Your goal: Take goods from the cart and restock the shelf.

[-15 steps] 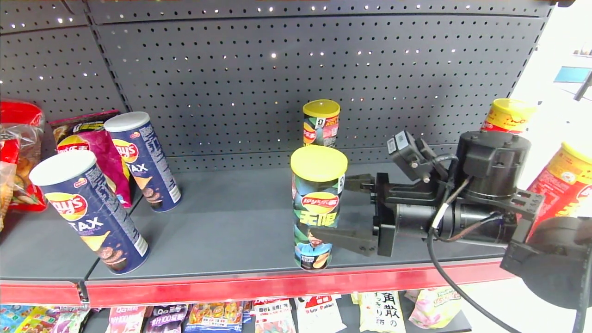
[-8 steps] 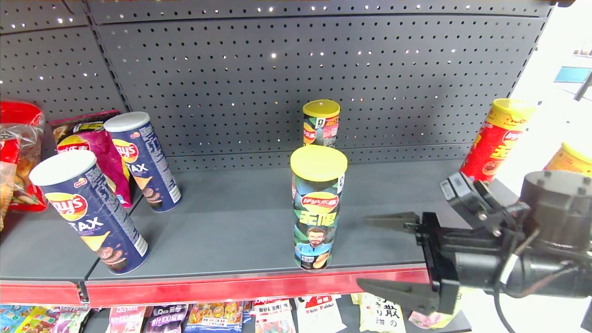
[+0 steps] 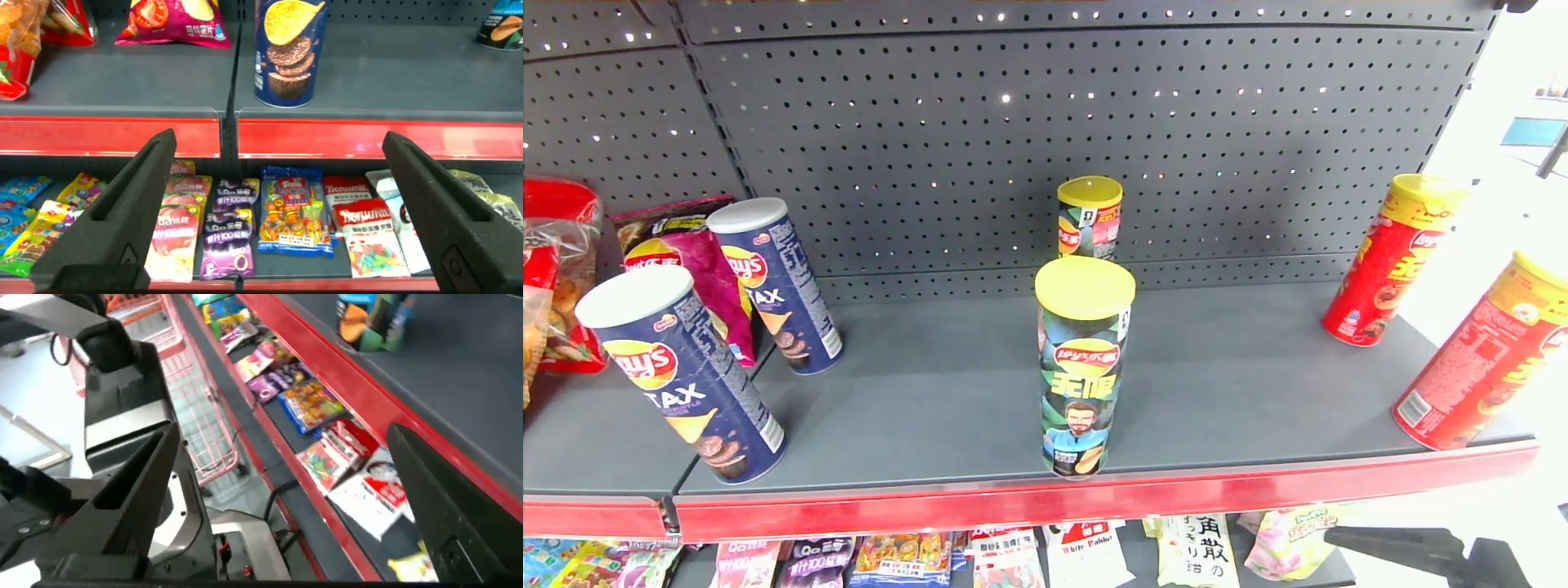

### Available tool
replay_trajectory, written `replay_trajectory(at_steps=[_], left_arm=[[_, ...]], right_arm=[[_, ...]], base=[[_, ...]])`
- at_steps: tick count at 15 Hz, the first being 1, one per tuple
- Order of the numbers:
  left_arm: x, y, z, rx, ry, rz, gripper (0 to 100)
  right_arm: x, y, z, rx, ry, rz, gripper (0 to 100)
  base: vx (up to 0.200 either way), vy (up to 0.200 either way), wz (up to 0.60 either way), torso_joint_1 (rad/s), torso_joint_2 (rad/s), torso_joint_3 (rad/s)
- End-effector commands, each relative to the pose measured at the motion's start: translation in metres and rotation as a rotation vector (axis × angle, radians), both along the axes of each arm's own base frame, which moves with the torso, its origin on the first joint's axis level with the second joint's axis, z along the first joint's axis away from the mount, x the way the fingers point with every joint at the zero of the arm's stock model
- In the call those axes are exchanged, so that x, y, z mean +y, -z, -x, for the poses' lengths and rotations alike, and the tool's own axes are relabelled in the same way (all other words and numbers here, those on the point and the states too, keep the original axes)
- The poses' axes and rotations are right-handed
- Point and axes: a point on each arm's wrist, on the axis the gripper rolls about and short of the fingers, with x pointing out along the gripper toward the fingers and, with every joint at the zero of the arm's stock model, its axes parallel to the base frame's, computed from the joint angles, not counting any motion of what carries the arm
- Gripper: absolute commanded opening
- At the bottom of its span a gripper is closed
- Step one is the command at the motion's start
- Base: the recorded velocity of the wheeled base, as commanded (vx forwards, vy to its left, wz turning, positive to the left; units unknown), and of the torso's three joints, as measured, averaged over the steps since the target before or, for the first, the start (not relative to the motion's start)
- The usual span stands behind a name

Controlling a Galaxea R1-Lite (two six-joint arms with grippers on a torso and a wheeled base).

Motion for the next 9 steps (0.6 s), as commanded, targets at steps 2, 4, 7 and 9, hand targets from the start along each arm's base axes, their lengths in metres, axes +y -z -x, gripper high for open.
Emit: replay_trajectory(at_steps=[2, 4, 7, 9], left_arm=[[0.000, 0.000, 0.000, 0.001, -0.001, 0.001, 100], [0.000, 0.000, 0.000, 0.001, 0.001, 0.001, 100], [0.000, 0.000, 0.000, 0.001, -0.001, 0.001, 100], [0.000, 0.000, 0.000, 0.001, -0.001, 0.001, 100]], right_arm=[[-0.030, -0.013, 0.051, -0.110, 0.231, -0.088, 100], [-0.039, -0.024, 0.075, -0.106, 0.541, -0.112, 100], [-0.044, -0.001, 0.090, -0.116, 0.945, -0.060, 100], [-0.042, 0.020, 0.098, -0.165, 1.042, -0.061, 100]], base=[[0.000, 0.000, 0.00, 0.000, 0.00, 0.000], [0.000, 0.000, 0.00, 0.000, 0.00, 0.000], [0.000, 0.000, 0.00, 0.000, 0.00, 0.000], [0.000, 0.000, 0.00, 0.000, 0.00, 0.000]])
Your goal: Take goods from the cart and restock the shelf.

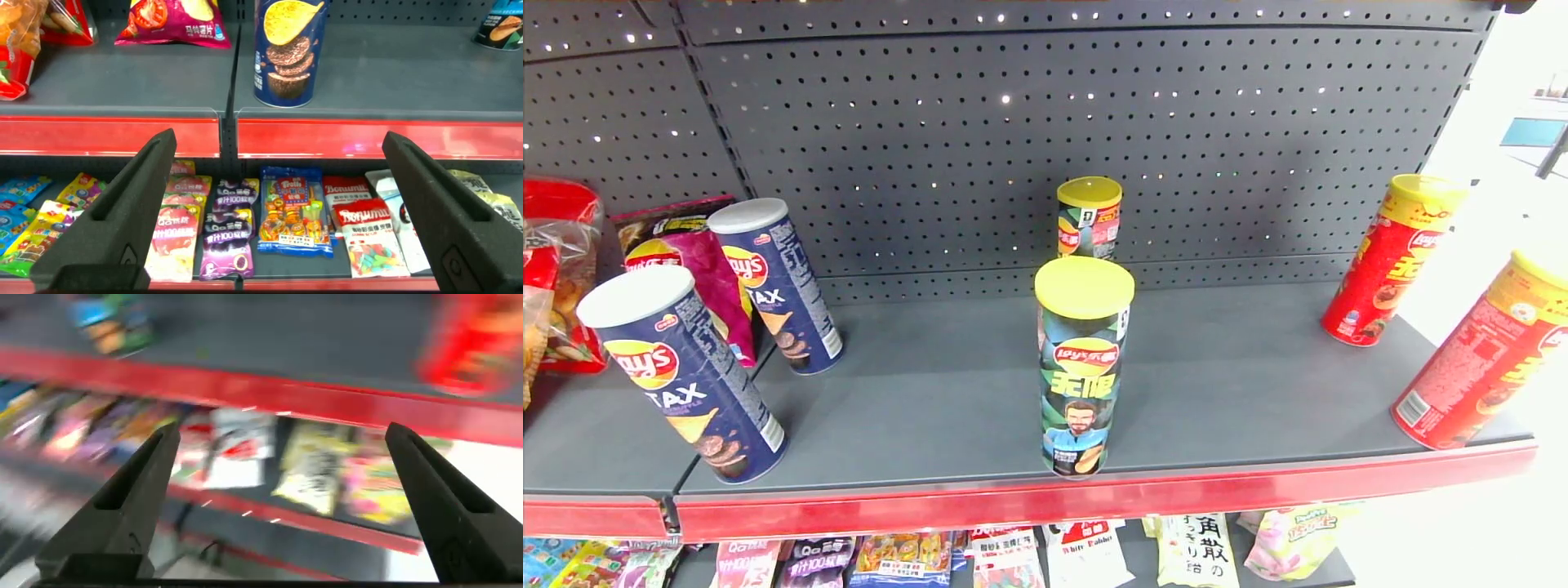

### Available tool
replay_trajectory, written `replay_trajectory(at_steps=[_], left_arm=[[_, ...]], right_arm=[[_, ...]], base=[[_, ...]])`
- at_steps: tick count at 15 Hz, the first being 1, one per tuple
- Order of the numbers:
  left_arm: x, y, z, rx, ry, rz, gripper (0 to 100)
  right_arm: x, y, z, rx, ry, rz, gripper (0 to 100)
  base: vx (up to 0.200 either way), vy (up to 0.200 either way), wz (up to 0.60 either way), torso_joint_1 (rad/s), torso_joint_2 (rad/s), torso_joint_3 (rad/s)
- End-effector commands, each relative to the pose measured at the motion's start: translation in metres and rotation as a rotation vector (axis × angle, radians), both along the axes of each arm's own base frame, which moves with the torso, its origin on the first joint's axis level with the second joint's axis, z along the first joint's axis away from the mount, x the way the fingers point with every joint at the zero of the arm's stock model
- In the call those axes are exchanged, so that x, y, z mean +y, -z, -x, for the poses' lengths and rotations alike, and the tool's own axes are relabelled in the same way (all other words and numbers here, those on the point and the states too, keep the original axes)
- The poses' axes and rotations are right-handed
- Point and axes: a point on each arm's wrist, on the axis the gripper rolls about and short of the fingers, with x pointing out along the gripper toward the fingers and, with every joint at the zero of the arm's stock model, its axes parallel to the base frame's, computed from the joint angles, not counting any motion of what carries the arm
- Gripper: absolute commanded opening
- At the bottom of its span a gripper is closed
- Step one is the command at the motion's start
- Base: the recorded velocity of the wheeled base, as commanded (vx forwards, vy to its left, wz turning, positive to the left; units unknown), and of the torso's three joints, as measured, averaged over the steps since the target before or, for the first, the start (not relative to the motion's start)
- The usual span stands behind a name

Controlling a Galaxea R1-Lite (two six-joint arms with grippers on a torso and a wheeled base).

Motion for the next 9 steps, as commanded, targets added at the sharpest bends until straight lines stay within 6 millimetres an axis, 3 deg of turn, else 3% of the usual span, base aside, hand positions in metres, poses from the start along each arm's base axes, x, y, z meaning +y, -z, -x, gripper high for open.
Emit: replay_trajectory(at_steps=[1, 4, 6, 9], left_arm=[[0.0000, 0.0000, -0.0001, 0.001, -0.001, 0.001, 100], [0.0000, 0.0000, -0.0001, 0.001, -0.001, -0.001, 100], [0.0000, 0.0000, -0.0001, 0.001, -0.001, 0.001, 100], [0.0000, 0.0000, -0.0001, 0.001, -0.001, -0.001, 100]], right_arm=[[0.0017, 0.0363, 0.0114, -0.088, 0.146, 0.044, 100], [-0.0002, 0.0364, 0.0110, -0.093, 0.220, 0.062, 100], [-0.0045, 0.0427, 0.0109, -0.050, 0.378, 0.076, 100], [-0.0043, 0.0428, 0.0108, -0.048, 0.361, 0.070, 100]], base=[[0.000, 0.000, 0.00, 0.000, 0.00, 0.000], [0.000, 0.000, 0.00, 0.000, 0.00, 0.000], [0.000, 0.000, 0.00, 0.000, 0.00, 0.000], [0.000, 0.000, 0.00, 0.000, 0.00, 0.000]])
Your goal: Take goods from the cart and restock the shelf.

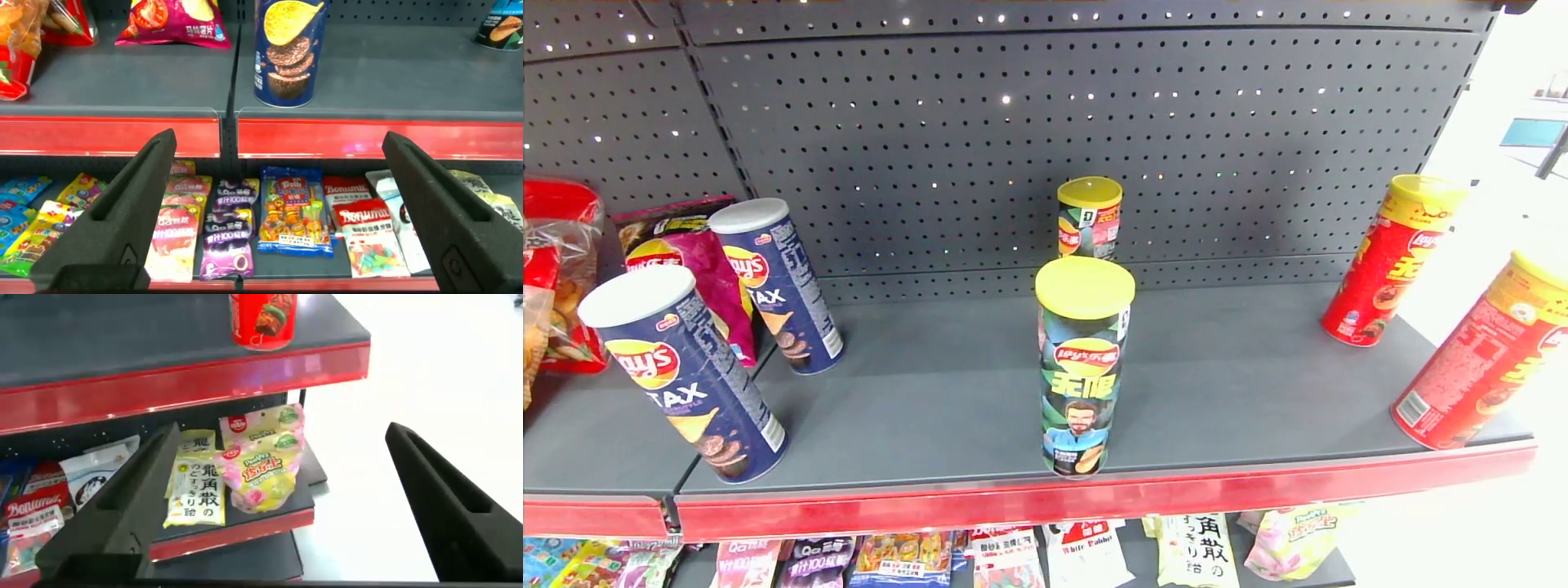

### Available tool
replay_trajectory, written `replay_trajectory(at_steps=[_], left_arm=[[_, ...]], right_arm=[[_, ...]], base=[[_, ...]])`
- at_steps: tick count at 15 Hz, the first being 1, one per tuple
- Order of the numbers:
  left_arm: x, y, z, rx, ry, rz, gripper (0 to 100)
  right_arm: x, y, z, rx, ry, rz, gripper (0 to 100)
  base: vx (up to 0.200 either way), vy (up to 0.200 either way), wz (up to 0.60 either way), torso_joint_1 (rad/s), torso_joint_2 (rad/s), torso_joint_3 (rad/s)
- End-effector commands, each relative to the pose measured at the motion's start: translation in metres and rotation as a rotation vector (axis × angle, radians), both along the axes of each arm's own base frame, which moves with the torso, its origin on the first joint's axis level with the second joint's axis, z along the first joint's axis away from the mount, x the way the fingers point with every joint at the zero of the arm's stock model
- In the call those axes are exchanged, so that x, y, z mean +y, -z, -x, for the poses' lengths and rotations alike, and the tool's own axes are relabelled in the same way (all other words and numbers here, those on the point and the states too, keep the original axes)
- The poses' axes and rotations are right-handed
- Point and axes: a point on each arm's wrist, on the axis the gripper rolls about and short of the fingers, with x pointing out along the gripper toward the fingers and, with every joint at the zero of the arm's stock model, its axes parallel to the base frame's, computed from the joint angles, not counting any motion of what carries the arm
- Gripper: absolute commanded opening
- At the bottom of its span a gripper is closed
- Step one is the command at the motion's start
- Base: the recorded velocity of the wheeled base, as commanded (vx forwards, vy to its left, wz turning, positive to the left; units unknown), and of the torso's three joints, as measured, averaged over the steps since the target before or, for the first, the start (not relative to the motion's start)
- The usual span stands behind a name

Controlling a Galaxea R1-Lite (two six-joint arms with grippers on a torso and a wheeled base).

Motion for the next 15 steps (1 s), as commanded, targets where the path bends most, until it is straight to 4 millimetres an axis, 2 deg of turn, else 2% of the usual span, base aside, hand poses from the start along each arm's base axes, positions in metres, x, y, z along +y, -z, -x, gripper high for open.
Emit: replay_trajectory(at_steps=[1, 7, 9, 15], left_arm=[[0.0000, 0.0000, -0.0001, 0.001, -0.001, 0.000, 100], [0.0000, 0.0000, -0.0001, 0.001, 0.001, 0.000, 100], [0.0000, 0.0000, -0.0001, 0.001, -0.001, 0.000, 100], [0.0000, 0.0000, -0.0001, 0.001, -0.001, 0.000, 100]], right_arm=[[-0.0006, 0.0010, -0.0002, 0.007, -0.042, 0.000, 100], [-0.0013, 0.0011, 0.0002, 0.002, -0.088, -0.001, 100], [-0.0022, 0.0029, 0.0075, -0.095, -0.170, 0.003, 100], [-0.0022, 0.0029, 0.0075, -0.095, -0.169, 0.003, 100]], base=[[0.000, 0.000, 0.00, 0.000, 0.00, 0.000], [0.000, 0.000, 0.00, 0.000, 0.00, 0.000], [0.000, 0.000, 0.00, 0.000, 0.00, 0.000], [0.000, 0.000, 0.00, 0.000, 0.00, 0.000]])
